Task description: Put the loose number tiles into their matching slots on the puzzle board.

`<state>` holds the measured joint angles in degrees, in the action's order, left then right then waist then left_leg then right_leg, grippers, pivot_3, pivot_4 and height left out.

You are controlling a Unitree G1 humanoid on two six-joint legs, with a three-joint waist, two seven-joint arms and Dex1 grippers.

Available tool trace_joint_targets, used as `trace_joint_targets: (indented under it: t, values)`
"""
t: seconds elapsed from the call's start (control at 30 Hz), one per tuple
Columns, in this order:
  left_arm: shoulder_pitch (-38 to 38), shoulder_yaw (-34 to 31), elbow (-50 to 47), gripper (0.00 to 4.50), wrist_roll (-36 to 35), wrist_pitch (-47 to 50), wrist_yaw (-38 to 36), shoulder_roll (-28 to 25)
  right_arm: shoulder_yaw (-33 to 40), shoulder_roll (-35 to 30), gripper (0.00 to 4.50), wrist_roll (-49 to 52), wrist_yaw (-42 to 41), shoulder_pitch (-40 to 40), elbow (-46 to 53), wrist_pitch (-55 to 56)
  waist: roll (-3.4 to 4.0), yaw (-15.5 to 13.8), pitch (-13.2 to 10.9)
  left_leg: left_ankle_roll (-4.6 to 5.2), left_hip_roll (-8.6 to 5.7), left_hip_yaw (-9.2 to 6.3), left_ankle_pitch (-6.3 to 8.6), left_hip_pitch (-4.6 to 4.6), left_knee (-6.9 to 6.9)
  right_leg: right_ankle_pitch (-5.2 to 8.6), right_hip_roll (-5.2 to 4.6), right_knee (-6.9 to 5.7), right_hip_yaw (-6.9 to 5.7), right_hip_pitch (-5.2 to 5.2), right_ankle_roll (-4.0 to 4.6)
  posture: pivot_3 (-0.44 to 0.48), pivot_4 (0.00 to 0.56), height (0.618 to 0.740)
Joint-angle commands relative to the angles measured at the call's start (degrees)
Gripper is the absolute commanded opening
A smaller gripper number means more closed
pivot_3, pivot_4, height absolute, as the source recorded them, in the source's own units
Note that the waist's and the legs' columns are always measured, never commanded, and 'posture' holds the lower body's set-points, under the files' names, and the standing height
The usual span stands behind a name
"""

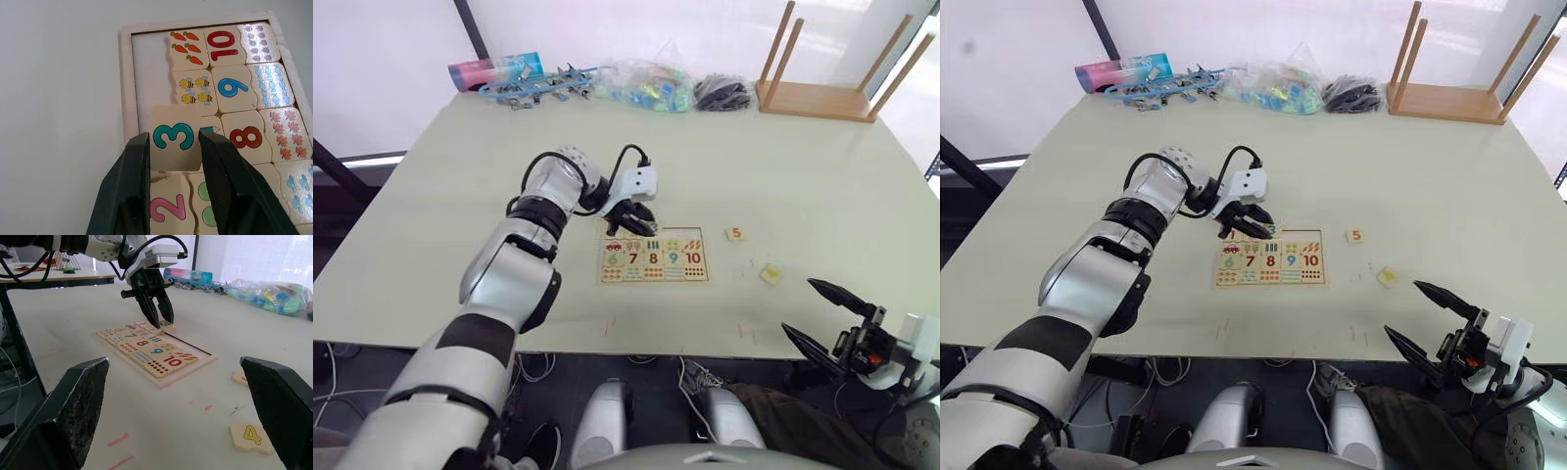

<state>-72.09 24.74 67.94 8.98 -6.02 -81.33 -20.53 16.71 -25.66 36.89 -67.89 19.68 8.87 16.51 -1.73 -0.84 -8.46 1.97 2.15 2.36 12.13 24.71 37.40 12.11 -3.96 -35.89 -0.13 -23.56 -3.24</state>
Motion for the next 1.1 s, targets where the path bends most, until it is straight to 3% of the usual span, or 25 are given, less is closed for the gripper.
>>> trace_joint_targets:
  t: [0.03, 1.1]
  values:
    - [-1.97, -1.32, 0.11, 1.01, 1.17, 0.1, 1.27, 0.34, 1.05, -0.12, 4.5, 0.48, 0.41, 0.15, 1.99, 1.08, 0.0, 0.01, 0.0, 0.0, 0.0, 0.0, 0.0, 0.0, 0.0, 0.0, 0.0, 0.0, 0.0, 0.0, 0.0, 0.0, 0.15, 0.74]
    - [-1.37, -3.32, 1.3, 1.01, 4.64, 0.24, 3.1, 1.32, 0.65, 0.32, 4.5, -0.77, 1.12, 0.43, 1.8, 1.74, 0.0, -0.02, 0.0, 0.0, 0.0, -0.01, 0.0, 0.0, 0.01, -0.02, 0.01, -0.02, 0.0, 0.0, 0.01, 0.0, 0.15, 0.74]
